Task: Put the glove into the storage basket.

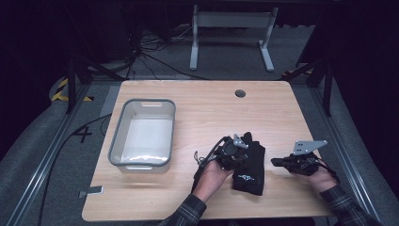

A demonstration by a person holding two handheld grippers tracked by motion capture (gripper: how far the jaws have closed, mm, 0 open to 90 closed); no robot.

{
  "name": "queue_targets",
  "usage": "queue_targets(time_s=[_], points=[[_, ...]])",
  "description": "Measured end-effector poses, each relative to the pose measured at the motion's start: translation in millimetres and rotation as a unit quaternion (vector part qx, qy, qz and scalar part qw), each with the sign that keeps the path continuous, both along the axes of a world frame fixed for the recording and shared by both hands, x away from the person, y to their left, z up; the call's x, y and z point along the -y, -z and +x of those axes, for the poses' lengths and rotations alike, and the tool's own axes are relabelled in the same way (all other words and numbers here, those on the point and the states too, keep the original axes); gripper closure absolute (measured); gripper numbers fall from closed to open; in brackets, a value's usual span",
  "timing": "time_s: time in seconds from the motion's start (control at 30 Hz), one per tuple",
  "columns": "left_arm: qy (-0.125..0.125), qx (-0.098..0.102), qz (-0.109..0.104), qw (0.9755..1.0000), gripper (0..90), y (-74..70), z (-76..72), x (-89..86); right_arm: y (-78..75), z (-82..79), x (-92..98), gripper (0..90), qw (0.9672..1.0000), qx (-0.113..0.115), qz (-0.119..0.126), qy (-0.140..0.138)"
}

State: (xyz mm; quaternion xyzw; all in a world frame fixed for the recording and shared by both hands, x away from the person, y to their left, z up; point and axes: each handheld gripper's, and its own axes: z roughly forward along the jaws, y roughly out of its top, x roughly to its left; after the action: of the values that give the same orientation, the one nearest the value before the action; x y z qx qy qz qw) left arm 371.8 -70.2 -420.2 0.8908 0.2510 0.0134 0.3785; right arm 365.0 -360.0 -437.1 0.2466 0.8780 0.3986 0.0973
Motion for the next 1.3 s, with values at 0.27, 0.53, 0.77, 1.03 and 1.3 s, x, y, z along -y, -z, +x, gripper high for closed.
queue_targets(time_s=[0.27, 0.53, 0.77, 1.03, 1.3], points=[[0.01, -0.019, 0.024, 0.9995, 89.6, 18.8, -2.3, 12.5, -6.4, 13.4, -19.0, 90.0, 0.9998, 0.008, 0.011, -0.016], [0.013, -0.018, 0.048, 0.9986, 89.7, 25.6, -2.2, 17.2, 1.4, 19.2, -40.4, 90.0, 0.9991, 0.002, 0.004, -0.042], [0.01, -0.017, 0.05, 0.9985, 89.7, 26.4, 1.2, 14.2, 11.2, 20.2, -48.6, 90.0, 0.9985, -0.01, -0.015, -0.052], [-0.006, -0.02, 0.053, 0.9984, 89.7, 25.8, 7.8, 4.6, 13.0, 14.6, -53.5, 90.0, 0.9975, -0.021, -0.01, -0.067], [-0.018, -0.021, 0.055, 0.9981, 89.8, 24.9, 15.3, -5.3, 14.8, 4.1, -64.6, 90.0, 0.9952, -0.028, -0.003, -0.094]])
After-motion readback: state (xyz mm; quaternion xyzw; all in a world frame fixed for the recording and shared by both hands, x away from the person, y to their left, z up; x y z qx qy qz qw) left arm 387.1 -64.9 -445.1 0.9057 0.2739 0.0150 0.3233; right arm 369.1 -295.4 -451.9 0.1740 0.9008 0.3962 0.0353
